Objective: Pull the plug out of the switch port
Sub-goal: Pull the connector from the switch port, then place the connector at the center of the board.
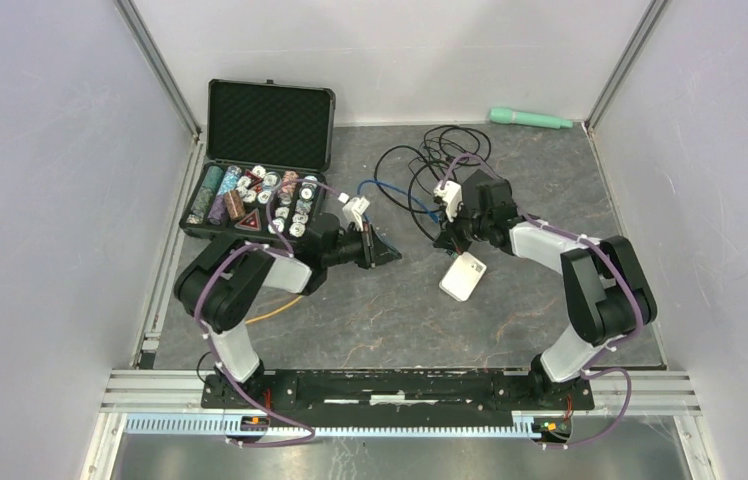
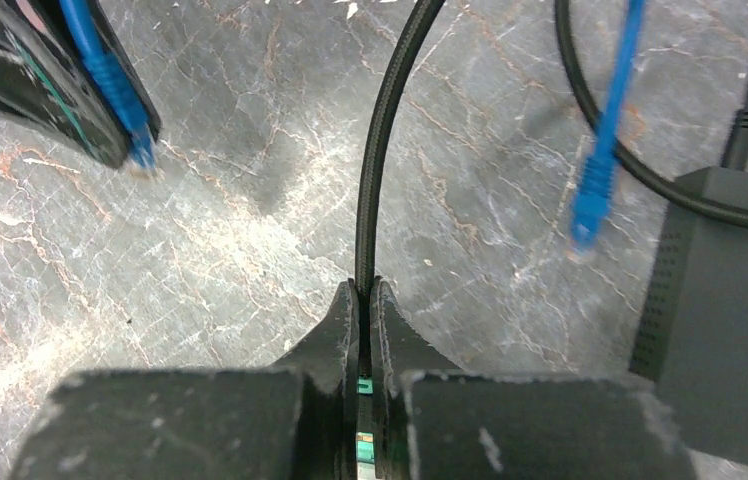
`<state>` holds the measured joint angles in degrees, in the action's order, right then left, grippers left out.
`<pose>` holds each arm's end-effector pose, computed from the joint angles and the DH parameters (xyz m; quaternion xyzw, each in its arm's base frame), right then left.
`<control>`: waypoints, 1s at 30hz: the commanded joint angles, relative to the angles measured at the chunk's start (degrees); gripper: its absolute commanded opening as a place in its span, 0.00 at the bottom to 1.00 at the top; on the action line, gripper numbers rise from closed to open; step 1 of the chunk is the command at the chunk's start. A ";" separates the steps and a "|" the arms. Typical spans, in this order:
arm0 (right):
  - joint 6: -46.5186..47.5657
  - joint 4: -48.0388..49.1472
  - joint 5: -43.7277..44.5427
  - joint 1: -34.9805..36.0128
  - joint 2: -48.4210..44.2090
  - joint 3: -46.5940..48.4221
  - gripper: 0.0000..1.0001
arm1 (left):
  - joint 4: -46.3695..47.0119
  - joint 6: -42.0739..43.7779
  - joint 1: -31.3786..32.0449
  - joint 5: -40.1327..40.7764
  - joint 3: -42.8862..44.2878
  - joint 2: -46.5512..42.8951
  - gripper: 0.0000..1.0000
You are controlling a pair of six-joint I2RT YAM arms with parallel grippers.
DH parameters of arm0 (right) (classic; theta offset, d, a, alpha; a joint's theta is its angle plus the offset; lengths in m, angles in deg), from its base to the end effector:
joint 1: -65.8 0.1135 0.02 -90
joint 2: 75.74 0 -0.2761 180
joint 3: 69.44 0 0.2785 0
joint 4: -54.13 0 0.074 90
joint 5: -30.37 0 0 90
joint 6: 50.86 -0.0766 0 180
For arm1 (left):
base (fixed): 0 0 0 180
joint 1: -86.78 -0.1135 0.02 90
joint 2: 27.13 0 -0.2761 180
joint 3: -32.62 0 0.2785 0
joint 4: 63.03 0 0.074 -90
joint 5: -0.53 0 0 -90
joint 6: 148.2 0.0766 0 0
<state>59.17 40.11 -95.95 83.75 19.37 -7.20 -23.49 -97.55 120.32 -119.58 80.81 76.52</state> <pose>0.3392 0.1576 0.1383 -0.3958 0.7984 0.2835 0.3543 0.2938 -0.2409 0.1139 0.1172 0.7778 -0.5123 0.3448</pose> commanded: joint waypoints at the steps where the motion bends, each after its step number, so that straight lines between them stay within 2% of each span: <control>1: 1.84 -0.94 -1.70 -2.04 -3.41 -0.26 0.00 | -22.40 16.66 -2.11 -11.42 4.72 -6.26 0.02; 4: 1.77 -0.51 -2.16 -3.13 -3.26 -0.83 0.00 | -50.20 34.83 -3.33 -18.87 11.67 -7.71 0.02; 6: 1.68 -0.37 -2.35 -3.78 -2.97 -0.93 0.00 | -70.78 51.82 -4.98 -21.00 16.14 -9.21 0.02; 10: 1.75 -0.24 -2.58 -4.72 -3.09 -1.26 0.00 | -94.15 70.31 -10.61 -17.15 23.06 -15.25 0.02; 13: 1.92 -0.18 -2.63 -4.92 -2.92 -1.29 0.00 | -108.11 82.80 -14.28 -13.21 26.17 -18.15 0.02; 18: 2.11 -0.10 -2.19 -5.05 -2.64 -1.03 0.00 | -129.48 102.99 -14.90 -2.70 27.85 -18.63 0.02; 23: 2.55 -0.24 -1.83 -5.07 -2.64 -1.27 0.00 | -144.68 114.95 -16.79 5.83 26.08 -18.88 0.02; 30: 3.26 -0.22 -1.83 -5.17 -2.50 -1.56 0.00 | -146.37 118.72 -25.26 15.88 24.81 -25.54 0.02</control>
<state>61.25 39.19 -97.35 79.12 17.63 -8.29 -160.66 13.13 99.31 -111.09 105.26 55.43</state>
